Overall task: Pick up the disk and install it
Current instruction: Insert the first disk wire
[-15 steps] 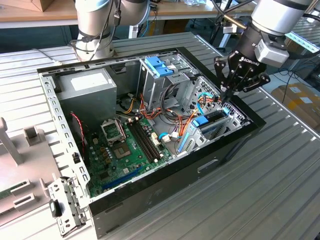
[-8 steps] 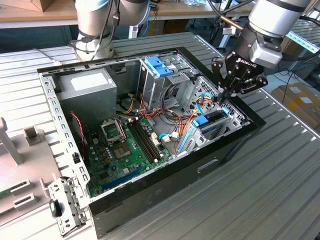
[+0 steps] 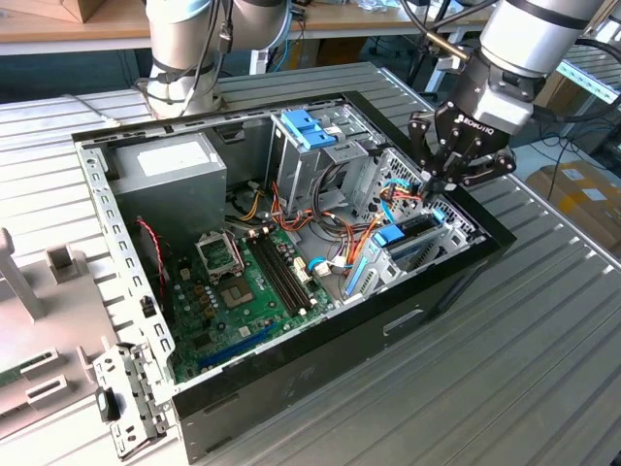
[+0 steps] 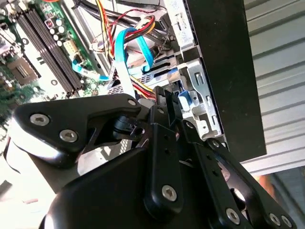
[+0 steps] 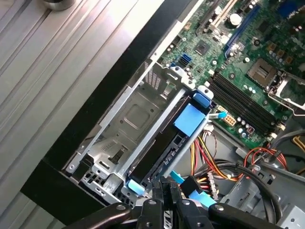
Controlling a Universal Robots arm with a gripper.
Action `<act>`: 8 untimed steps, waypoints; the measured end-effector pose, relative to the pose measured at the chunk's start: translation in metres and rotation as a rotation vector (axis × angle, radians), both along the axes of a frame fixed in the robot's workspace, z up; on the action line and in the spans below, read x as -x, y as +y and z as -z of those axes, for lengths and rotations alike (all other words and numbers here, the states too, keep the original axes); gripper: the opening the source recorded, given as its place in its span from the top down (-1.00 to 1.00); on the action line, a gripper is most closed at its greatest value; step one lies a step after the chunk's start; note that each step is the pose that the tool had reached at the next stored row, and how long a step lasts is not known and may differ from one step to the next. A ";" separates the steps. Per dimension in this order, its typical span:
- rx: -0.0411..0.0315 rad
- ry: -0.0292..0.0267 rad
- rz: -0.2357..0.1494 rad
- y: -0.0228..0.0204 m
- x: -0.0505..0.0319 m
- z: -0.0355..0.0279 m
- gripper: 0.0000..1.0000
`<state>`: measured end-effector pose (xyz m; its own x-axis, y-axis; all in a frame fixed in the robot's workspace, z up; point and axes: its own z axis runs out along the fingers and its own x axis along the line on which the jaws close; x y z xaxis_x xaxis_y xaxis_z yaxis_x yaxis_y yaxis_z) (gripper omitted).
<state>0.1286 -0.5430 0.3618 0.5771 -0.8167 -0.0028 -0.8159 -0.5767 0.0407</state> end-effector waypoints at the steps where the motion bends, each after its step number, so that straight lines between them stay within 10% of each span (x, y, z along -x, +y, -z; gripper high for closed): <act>1: 0.0000 0.0000 0.016 0.0000 0.0000 0.0004 0.65; 8: -0.0001 0.0000 0.140 0.0000 0.0001 0.0035 0.65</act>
